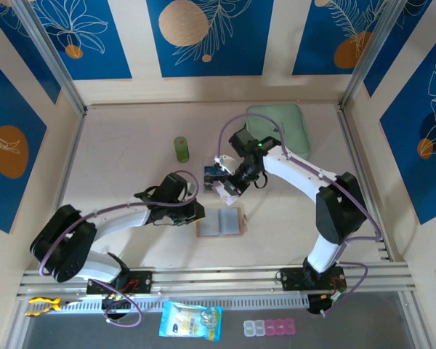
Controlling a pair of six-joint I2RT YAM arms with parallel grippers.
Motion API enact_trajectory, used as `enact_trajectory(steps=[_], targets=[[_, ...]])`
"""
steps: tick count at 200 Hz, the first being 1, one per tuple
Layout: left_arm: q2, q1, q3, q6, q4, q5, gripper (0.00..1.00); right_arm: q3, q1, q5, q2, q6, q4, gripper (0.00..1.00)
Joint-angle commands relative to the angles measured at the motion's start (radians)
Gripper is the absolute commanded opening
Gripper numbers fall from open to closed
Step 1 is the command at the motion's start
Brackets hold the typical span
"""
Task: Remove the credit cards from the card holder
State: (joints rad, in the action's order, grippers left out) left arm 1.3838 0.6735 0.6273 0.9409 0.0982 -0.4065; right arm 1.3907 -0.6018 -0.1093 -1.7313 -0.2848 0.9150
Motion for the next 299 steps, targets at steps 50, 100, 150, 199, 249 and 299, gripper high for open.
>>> enact_trajectory(steps=[50,100,150,199,249,299], targets=[[-0.159,-0.082,-0.077,-0.035,0.091,0.028,0.15,0.426,0.073,-0.029,-0.223,-0.338,0.23,0.0],[-0.272,-0.133,-0.121,-0.046,0.156,0.044,0.16,0.696,0.118,-0.067,-0.391,-0.418,0.307,0.0],[-0.327,-0.155,-0.145,-0.042,0.203,0.049,0.17,0.829,0.149,-0.042,-0.515,-0.485,0.359,0.0],[-0.358,-0.168,-0.148,-0.05,0.26,0.052,0.16,0.874,0.158,-0.028,-0.572,-0.544,0.368,0.0],[-0.393,-0.18,-0.15,-0.043,0.287,0.055,0.16,0.91,0.16,-0.024,-0.607,-0.584,0.369,0.01],[-0.399,-0.187,-0.143,-0.047,0.308,0.054,0.16,0.94,0.152,-0.031,-0.632,-0.624,0.416,0.06]])
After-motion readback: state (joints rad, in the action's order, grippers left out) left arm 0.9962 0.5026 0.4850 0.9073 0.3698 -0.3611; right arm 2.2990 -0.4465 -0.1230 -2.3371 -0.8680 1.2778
